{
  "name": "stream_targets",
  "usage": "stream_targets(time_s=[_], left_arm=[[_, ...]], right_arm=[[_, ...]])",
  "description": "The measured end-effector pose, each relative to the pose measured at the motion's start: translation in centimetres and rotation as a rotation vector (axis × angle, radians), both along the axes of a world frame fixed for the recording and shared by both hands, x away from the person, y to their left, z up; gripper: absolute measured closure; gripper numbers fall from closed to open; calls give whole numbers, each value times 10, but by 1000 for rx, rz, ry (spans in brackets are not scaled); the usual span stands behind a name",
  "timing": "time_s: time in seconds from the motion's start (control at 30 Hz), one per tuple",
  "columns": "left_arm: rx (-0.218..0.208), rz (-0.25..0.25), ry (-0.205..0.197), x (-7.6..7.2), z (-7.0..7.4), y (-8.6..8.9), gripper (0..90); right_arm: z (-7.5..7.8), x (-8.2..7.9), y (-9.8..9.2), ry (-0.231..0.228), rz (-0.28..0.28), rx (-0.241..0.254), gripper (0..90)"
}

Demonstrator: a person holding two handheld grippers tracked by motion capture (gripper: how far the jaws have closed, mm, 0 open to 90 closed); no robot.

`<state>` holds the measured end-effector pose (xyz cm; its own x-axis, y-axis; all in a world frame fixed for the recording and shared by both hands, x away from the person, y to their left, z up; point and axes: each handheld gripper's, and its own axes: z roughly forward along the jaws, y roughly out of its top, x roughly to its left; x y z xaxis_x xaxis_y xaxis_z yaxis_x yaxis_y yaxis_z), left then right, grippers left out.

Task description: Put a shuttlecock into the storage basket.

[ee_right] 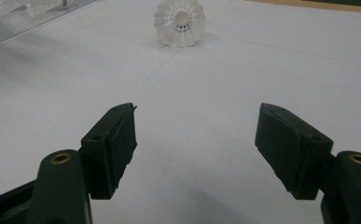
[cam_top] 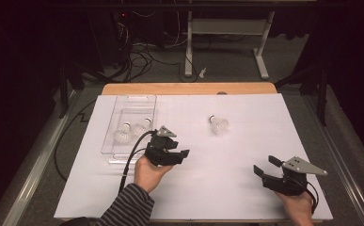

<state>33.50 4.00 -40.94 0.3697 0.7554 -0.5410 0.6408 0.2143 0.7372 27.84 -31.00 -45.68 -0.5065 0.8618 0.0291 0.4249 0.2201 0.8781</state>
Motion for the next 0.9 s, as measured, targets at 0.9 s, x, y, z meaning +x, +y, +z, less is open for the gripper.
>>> stream_targets(time_s=[0.9], left_arm=[[-7, -4, 0, 13, -4, -15, 462]], right_arm=[[0, 0, 0, 0, 0, 1, 298]])
